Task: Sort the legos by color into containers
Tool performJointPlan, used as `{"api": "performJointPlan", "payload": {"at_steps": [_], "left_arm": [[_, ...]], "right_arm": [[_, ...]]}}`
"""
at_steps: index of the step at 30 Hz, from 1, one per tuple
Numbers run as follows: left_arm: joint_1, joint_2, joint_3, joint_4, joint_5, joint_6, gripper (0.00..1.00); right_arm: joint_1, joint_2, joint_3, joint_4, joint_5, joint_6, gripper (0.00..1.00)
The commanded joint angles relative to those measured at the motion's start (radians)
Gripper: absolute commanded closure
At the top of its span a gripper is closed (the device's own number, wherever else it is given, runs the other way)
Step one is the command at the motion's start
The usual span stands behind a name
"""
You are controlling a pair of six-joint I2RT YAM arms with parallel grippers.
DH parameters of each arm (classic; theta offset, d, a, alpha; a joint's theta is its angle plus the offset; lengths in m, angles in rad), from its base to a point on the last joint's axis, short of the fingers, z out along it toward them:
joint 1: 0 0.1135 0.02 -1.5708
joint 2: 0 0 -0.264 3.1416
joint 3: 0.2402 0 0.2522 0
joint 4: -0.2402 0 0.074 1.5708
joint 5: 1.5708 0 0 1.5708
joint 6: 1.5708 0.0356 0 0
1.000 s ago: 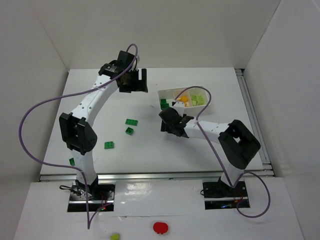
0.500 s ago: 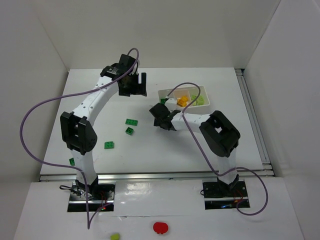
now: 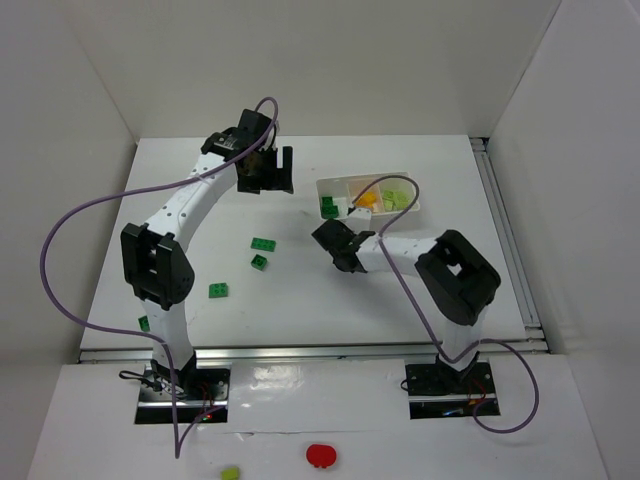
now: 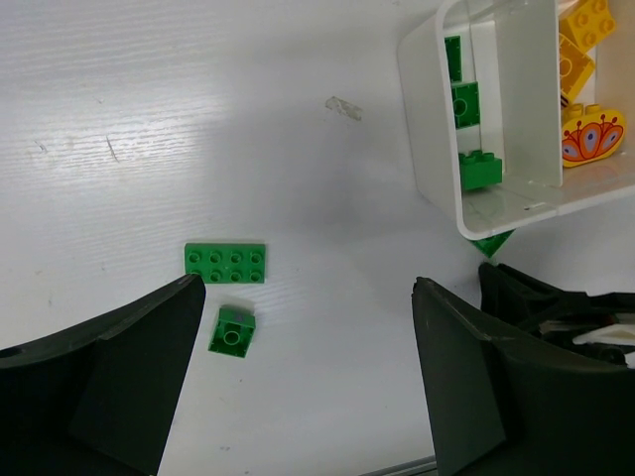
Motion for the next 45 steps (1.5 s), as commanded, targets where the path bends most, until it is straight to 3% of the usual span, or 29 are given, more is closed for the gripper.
{"api": "performJointPlan", "payload": {"at_steps": [1, 4, 5, 8, 9, 18, 27, 30, 32, 34, 41, 45], "left_arm": [[0.005, -0.031, 0.005, 0.015, -0.001, 0.004, 0.06], [0.005, -0.031, 0.005, 0.015, 0.008, 0.004, 0.06], [0.005, -0.031, 0.005, 0.015, 0.008, 0.004, 0.06], [0.005, -0.020, 0.017, 0.015, 0.018, 0.004, 0.07], [0.005, -0.020, 0.017, 0.015, 0.018, 0.004, 0.07], [0.005, -0.030, 0.008, 0.015, 0.008, 0.004, 0.07], [0.005, -0.030, 0.008, 0.015, -0.001, 0.004, 0.07], [0.005, -0.030, 0.017, 0.015, -0.001, 0.004, 0.07], [0.005, -0.020, 0.017, 0.015, -0.001, 0.013, 0.07], [0.005, -0.020, 0.017, 0.015, -0.001, 0.013, 0.07], [0.005, -0.020, -0.012, 0.015, -0.010, 0.013, 0.07], [0.005, -0.030, -0.070, 0.006, -0.019, -0.022, 0.07]], "right_arm": [[0.000, -0.132, -0.091, -0.016, -0.026, -0.002, 0.74], [0.000, -0.198, -0.132, -0.005, -0.054, -0.016, 0.67], [0.000, -0.198, -0.133, -0.005, -0.067, -0.016, 0.50], [-0.019, -0.182, -0.102, 0.004, -0.078, -0.030, 0.20], [-0.019, -0.168, -0.088, 0.004, -0.078, -0.030, 0.16], [-0.058, 0.067, 0.094, 0.030, -0.068, -0.008, 0.10], [-0.097, 0.076, 0.067, 0.007, 0.000, 0.091, 0.25], [-0.132, 0.035, 0.013, 0.027, -0.015, 0.091, 0.43], [-0.144, 0.012, -0.011, 0.038, -0.029, 0.091, 0.66], [-0.144, -0.039, -0.051, 0.047, -0.058, 0.055, 0.79], [-0.048, -0.337, -0.085, -0.040, -0.049, -0.063, 0.83], [-0.046, -0.480, -0.062, 0.033, -0.077, -0.246, 0.83]]}}
